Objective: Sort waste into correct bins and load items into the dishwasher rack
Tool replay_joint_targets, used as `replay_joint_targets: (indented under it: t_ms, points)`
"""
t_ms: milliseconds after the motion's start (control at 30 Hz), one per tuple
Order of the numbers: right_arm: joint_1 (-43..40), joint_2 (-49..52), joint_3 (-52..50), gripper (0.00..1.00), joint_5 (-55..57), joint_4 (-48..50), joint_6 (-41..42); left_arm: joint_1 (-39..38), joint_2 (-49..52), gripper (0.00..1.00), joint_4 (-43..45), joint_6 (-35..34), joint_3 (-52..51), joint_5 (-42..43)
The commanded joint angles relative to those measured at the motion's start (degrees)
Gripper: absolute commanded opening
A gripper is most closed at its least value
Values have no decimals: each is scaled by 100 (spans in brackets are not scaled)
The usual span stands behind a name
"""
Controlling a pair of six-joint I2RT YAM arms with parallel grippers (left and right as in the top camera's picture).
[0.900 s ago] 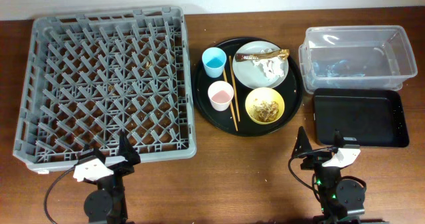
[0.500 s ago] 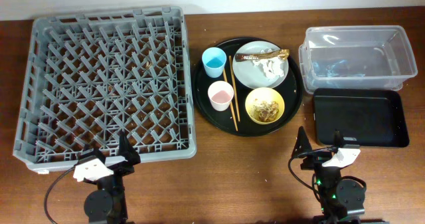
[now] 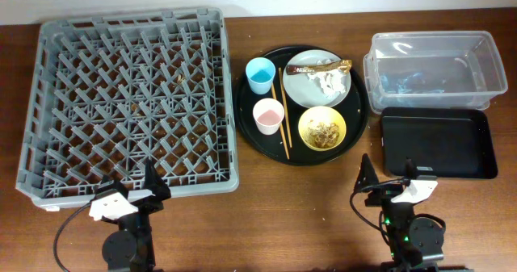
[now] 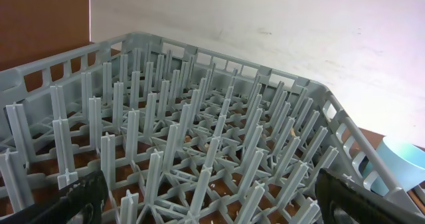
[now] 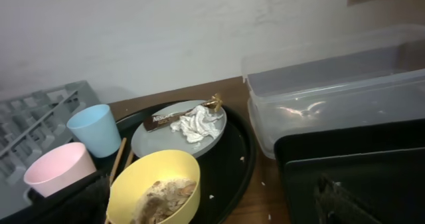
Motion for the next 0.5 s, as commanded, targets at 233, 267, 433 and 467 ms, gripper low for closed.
replay_joint_targets:
  t_ms: [233,267,433,467]
  points:
    - [-33,-37,439,98,-520,-116,-107,24,-28,99,358,114,-42,-236]
    - [-33,-37,551,98,-520,-131,-251,24,-28,99,503,116,-42,-369]
    - [-33,282,1126,98,-472,-302,-732,24,-15,99,638,118,221,-85]
    - [-33,433,1257,98,-474,-302,-732,24,-4,99,632,118,332,-83]
